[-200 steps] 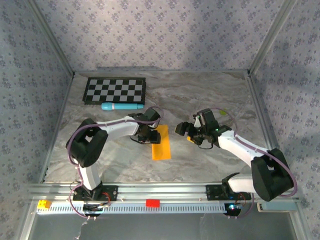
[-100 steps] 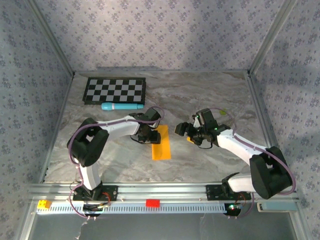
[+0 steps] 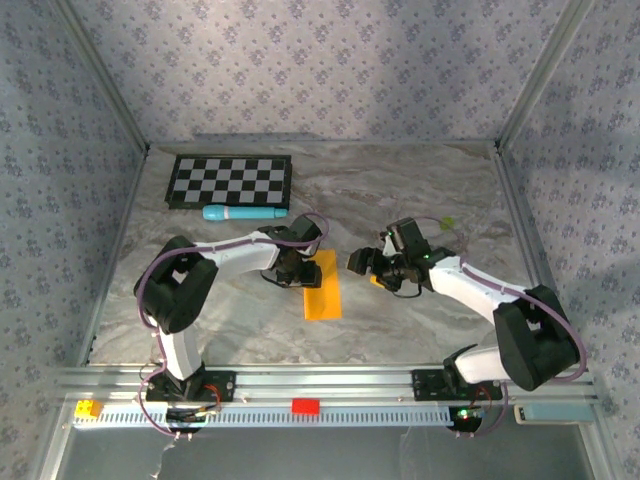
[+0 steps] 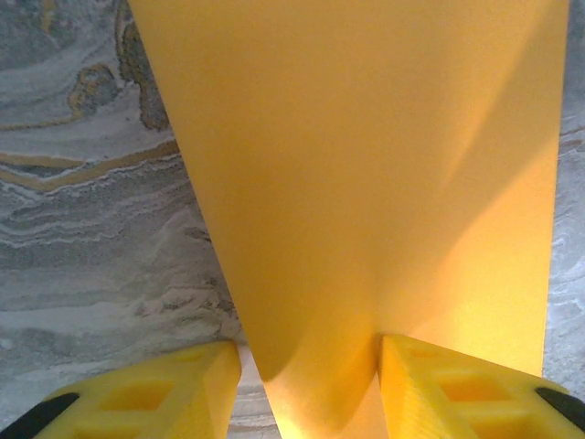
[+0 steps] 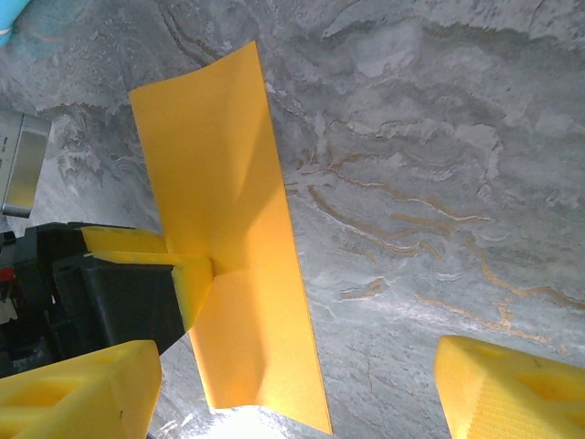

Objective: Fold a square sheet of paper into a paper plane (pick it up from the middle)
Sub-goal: First fold the square sheet of paper in half at the center of the table.

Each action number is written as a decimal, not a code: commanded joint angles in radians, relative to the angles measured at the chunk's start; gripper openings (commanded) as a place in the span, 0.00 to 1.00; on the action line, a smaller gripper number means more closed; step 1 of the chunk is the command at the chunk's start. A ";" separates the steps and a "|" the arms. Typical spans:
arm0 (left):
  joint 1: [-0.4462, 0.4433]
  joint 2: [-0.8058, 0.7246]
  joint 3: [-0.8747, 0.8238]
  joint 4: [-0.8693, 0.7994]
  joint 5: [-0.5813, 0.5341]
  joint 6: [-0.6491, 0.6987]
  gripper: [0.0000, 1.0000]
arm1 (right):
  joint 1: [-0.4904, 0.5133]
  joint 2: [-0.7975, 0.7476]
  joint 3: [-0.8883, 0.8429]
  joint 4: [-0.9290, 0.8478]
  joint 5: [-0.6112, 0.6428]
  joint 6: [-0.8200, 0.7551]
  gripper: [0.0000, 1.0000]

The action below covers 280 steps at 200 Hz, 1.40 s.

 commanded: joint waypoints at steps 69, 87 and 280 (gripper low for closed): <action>0.004 0.061 -0.047 -0.012 -0.033 -0.020 0.46 | 0.022 0.037 0.037 -0.007 0.004 -0.012 0.78; 0.003 0.062 -0.048 -0.014 -0.033 -0.022 0.46 | 0.028 0.043 0.038 -0.006 0.007 -0.010 0.77; -0.015 0.080 -0.042 -0.001 -0.027 0.044 0.47 | 0.068 0.165 0.088 -0.010 0.079 0.002 0.38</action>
